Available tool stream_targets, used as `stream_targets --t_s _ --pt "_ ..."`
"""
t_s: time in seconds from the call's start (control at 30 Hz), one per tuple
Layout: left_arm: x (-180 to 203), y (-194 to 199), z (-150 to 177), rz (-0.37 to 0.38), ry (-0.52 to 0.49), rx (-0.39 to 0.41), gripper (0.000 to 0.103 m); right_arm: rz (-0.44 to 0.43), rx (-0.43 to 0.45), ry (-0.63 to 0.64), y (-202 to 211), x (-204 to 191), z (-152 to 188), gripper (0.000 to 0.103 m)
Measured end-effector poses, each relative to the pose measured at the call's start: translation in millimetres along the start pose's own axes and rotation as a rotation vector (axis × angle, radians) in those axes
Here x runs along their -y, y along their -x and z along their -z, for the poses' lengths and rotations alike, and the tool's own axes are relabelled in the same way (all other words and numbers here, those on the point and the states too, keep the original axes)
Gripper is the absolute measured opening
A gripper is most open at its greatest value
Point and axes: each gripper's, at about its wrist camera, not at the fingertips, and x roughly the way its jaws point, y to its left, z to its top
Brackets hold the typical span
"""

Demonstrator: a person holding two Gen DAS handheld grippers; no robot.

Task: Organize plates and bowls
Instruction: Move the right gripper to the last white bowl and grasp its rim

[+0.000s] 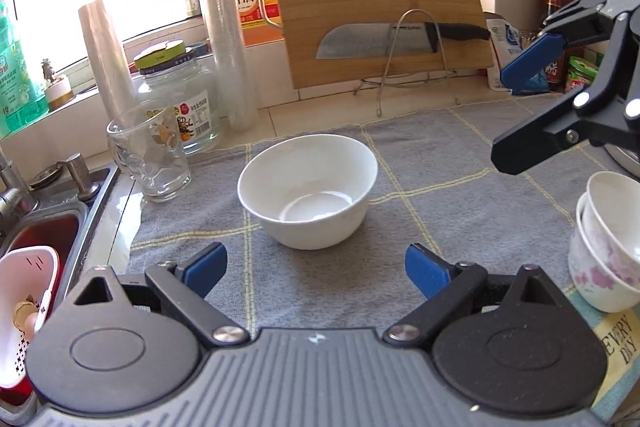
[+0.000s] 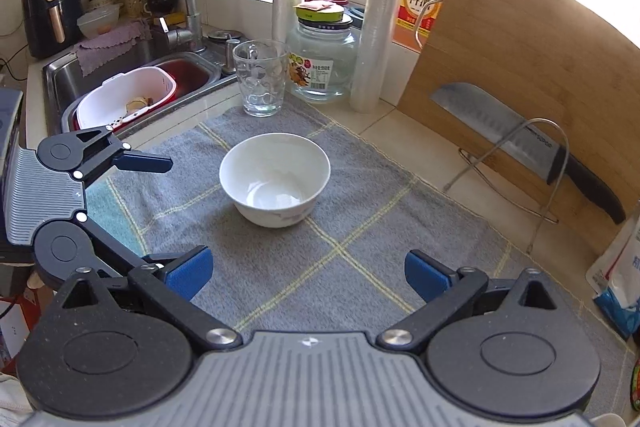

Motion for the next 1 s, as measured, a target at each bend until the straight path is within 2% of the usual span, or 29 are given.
stream_targets --t_s 0.27,0.53,0.67,1.0 --pt "-19 -33 -3 0.069 0.03 0.017 0.095 -0.08 -0.041 -0.02 -47 7 -36 0.102" --pt "-25 -58 -12 0.124 0.046 -0.001 0.094 -0.131 -0.107 -0.069 -94 24 -54 0.098" --pt "-23 -61 -14 0.137 0.021 0.004 0.093 -0.153 -0.131 -0.079 -112 26 -59 0.09" --pt "-26 -64 -16 0.172 0.03 0.011 0.091 -0.214 -0.162 -0.107 -136 29 -65 0.074"
